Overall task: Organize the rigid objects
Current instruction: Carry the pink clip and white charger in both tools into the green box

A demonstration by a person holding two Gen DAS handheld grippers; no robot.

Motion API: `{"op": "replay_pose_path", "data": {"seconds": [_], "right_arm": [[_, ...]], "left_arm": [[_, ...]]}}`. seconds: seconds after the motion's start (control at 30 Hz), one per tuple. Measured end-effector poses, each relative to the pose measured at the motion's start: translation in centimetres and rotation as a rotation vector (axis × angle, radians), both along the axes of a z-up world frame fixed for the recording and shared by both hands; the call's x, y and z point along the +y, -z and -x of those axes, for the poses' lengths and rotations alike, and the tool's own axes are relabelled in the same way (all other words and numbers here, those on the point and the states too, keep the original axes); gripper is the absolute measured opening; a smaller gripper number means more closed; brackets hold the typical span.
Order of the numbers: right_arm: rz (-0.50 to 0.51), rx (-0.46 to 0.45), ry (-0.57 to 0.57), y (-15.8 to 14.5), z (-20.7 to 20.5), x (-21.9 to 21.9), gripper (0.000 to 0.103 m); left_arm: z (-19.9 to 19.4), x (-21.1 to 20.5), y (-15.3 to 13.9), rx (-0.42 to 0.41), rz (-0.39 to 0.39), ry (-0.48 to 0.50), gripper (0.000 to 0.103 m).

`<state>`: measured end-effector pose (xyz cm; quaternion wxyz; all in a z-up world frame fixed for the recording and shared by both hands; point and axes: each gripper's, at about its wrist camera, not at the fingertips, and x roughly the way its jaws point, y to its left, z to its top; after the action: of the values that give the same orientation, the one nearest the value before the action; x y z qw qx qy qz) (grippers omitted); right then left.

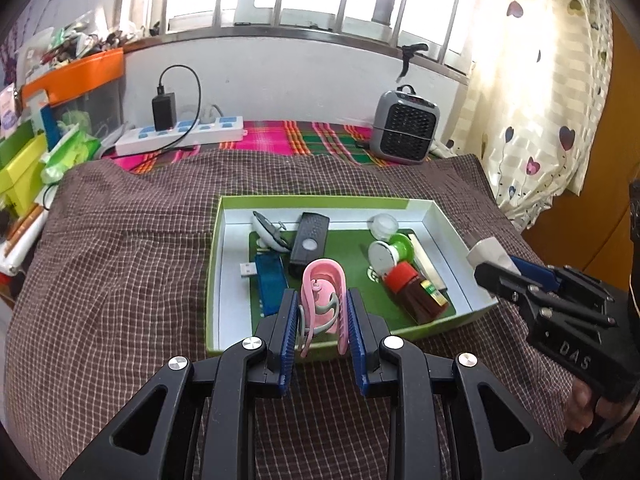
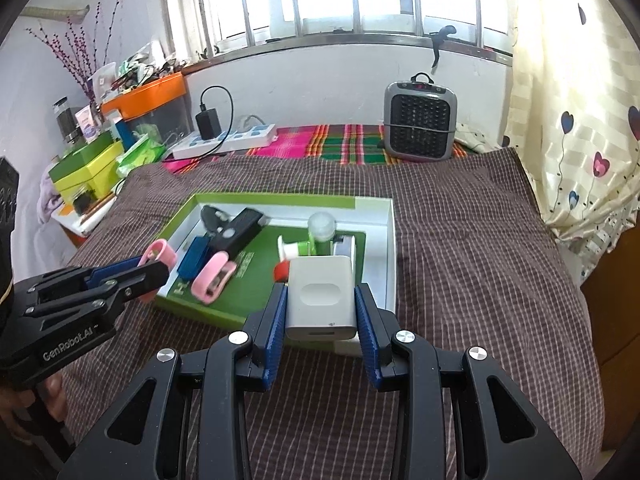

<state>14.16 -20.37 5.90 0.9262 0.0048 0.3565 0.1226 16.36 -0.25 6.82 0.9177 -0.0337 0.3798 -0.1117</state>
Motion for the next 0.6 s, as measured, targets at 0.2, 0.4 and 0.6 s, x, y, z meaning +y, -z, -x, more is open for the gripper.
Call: {"op": "replay_pose_path", "data": {"seconds": [0.2, 0.4, 0.6], "right_arm": [[0.019, 0.009, 0.006, 0.1, -2.7, -0.1, 0.035], [0.031, 0.034, 0.012, 0.8, -5.5, 0.0, 0.035], [0.038, 0.061, 0.013, 1.7, -7.6, -0.1, 0.035]], "left_arm": [[-1.5, 0.3, 0.5, 0.014, -0.005, -0.01, 0.023], [-2.8, 0.5, 1.2, 0.029, -0.006, -0.016, 0.023], [-3.9, 0.7, 1.6, 0.036, -0.011, -0.025, 0.023]]}}
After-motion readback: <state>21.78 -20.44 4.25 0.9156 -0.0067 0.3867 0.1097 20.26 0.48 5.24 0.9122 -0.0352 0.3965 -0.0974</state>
